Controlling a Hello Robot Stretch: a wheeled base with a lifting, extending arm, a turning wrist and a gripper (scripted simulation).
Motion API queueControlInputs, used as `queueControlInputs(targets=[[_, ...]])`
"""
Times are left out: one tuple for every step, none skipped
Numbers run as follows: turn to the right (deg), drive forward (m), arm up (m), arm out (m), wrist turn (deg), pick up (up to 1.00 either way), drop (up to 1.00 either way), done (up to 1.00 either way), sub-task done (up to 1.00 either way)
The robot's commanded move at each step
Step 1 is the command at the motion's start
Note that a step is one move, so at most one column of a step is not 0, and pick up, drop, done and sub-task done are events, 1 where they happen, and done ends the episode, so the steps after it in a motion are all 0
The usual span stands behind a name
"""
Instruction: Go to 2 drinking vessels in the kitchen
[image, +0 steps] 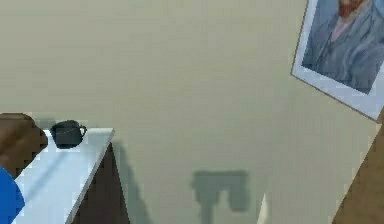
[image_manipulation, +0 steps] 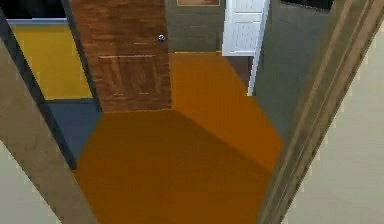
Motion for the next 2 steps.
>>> queueControlInputs(targets=[[-33.0,0.0,0.0,0.0,0.0,0.0,0.0,0.0,0.0],[0.0,0.0,0.0,0.0,0.0,0.0,0.0,1.0,0.0]])
